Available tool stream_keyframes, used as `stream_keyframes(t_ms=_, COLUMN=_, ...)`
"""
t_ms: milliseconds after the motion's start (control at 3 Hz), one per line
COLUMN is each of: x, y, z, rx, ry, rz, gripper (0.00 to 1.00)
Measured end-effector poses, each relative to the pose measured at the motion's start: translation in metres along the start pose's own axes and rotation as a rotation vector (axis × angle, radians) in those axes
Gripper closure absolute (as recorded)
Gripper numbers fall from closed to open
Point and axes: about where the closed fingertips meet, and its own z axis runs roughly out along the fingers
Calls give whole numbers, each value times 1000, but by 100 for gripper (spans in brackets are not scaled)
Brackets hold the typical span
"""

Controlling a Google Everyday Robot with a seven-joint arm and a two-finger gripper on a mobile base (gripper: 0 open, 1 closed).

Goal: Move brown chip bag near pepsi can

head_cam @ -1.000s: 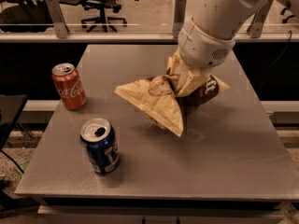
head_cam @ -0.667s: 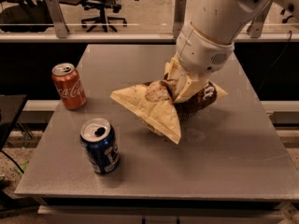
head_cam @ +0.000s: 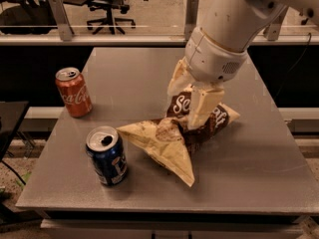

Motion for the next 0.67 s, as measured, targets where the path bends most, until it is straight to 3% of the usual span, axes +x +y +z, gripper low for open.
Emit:
stream_keyframes(t_ms=333, x=-1, y=-1, z=0, rx=6, ry=0, rz=-1, gripper=0)
stream_keyframes(t_ms=667, x=-1, y=-1, z=0, rx=6, ry=0, rz=-1, gripper=0)
